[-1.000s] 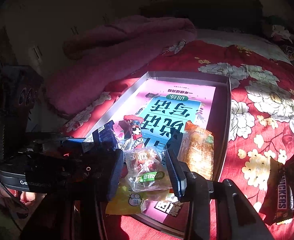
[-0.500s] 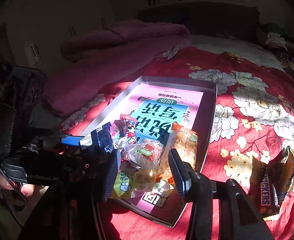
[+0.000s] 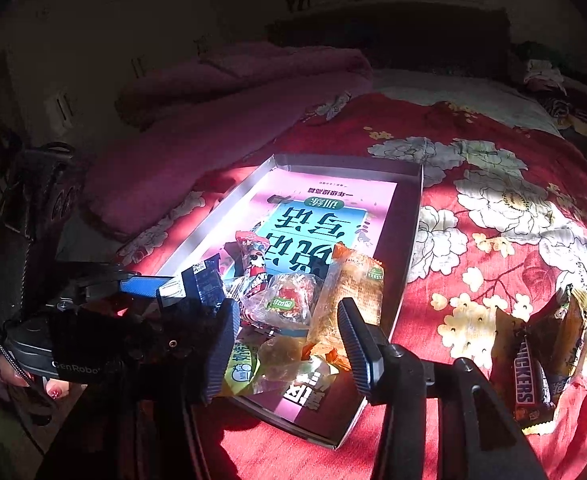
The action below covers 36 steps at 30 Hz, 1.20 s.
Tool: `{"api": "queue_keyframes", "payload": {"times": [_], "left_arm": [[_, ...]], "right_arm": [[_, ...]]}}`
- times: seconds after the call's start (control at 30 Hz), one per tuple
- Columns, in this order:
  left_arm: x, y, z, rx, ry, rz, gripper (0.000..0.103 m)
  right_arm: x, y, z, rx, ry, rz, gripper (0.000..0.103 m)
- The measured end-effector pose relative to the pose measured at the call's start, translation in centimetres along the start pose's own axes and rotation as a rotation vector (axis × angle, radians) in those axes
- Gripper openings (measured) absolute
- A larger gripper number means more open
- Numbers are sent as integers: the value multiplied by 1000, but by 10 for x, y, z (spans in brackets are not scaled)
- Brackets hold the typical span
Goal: Organize snacks
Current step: 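Release the blue packet and candy bag into the box with both tools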
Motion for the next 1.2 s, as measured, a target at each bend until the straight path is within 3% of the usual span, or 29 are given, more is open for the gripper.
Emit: {"api": "queue_keyframes", "payload": {"times": [0.57,0.97,1.2], "left_arm": [[-1,-3,0,24,-16,7,74],[-7,-10,0,29,-31,50,76],[-13,-20,1,12,-45,87,78]], "right_arm": [[-2,-4,5,23,4,12,58],[-4,-10,10,38,13,30,59],[-8,-21,11,35,8,67,65]]}}
Point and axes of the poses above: each gripper's, at about its wrist camera, not at the fingertips, and y roughly the way its jaws point, z to its right, x to its underside, the point moved 1 cm from there along y, roughly the way its jaws point, and after that the axes turned 15 degrees about z, right-handed, at the moved point
